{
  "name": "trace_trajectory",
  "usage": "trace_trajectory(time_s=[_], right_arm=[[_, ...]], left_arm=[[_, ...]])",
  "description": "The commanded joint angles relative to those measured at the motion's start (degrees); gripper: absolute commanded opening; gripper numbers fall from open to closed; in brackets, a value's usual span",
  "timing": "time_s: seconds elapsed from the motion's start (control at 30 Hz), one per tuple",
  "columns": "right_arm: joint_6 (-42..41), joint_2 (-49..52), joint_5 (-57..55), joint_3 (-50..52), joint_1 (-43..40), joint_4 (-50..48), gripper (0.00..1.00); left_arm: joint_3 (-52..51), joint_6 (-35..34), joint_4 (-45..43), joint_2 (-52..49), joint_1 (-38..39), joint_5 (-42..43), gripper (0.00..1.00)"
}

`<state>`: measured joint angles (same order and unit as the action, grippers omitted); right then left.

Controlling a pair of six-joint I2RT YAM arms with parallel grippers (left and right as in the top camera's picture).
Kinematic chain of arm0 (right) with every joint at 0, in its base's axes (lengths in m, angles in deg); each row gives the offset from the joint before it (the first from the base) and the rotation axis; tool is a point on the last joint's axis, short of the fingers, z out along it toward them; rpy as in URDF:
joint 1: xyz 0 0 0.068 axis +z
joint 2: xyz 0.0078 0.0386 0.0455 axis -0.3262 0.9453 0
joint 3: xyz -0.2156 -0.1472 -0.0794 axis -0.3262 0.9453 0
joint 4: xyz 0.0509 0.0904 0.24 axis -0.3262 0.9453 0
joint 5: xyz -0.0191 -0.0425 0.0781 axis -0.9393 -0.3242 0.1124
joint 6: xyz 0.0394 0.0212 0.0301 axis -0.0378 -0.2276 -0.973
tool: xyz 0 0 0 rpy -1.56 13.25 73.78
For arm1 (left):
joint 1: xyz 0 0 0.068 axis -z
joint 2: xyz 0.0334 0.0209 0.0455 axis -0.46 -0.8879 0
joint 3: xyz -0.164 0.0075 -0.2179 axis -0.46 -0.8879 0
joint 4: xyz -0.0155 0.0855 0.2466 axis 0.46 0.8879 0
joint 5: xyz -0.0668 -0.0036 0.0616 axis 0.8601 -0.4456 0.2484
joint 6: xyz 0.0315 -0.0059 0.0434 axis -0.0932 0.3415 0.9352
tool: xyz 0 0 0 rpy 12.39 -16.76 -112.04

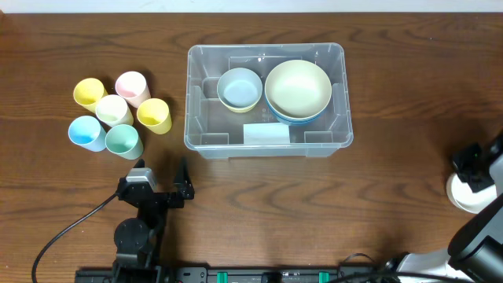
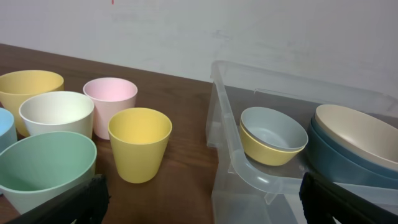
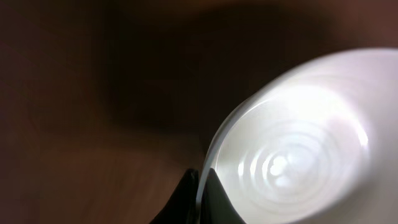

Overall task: Pack container
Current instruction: 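Grasp the second white bowl at the right edge with right gripper, then carry the white bowl and stack it onto the white-yellow bowls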

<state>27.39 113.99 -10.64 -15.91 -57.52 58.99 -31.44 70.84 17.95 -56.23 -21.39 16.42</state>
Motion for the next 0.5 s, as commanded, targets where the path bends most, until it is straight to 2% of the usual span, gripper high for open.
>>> trace_trajectory(time_s=[0.0, 0.3, 0.47], right_arm=[[0.3, 0.2, 7.5, -5.7, 4.9, 3.7, 0.01], [11.6, -2.5, 8.7, -30.8, 19.7, 22.1, 0.01], [17.7, -3.5, 10.0, -44.6, 32.3, 30.0, 0.01]], left_arm=[[-1.1, 1.0, 2.1, 0.3, -0.4, -0.9, 0.98], [-1.1, 1.0, 2.1, 0.3, -0.4, -0.9, 0.98], [-1.1, 1.0, 2.1, 0.3, -0.3, -0.9, 0.98]])
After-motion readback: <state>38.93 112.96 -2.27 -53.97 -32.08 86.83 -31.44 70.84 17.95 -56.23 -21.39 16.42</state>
